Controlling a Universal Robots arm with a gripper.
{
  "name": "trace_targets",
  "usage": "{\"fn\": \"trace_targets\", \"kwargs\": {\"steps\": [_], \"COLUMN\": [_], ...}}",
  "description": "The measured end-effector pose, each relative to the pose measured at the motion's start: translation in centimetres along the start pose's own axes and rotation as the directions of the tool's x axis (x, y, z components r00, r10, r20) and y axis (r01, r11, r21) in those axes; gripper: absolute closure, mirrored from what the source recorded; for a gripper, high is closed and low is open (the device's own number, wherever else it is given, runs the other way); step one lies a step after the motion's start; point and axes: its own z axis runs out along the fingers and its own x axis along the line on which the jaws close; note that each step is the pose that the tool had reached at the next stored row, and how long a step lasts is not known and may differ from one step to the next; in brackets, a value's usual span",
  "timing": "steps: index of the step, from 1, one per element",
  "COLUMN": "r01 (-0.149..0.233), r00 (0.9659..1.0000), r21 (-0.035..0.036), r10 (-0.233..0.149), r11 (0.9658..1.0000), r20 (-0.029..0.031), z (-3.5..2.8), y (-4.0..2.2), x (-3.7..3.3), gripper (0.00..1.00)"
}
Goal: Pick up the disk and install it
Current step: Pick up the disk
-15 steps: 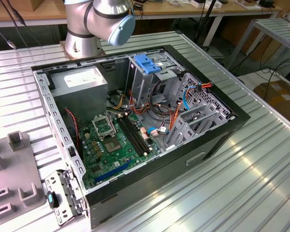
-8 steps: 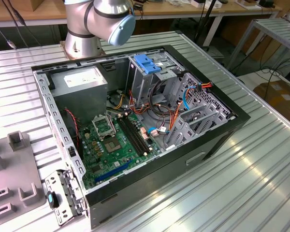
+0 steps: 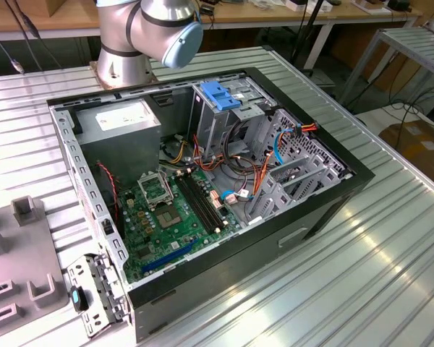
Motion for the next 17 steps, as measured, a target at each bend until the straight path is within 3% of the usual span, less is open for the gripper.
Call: {"fn": "trace_targets", "kwargs": {"steps": [17], "r01": [0.0], "r00": [1.0], "r21": [-0.0001], "r10": [0.0], "r11": [1.0], "r20": [0.0], "z": [0.0], "y": [-0.32], "x": [0.0], "gripper": [0.63]}}
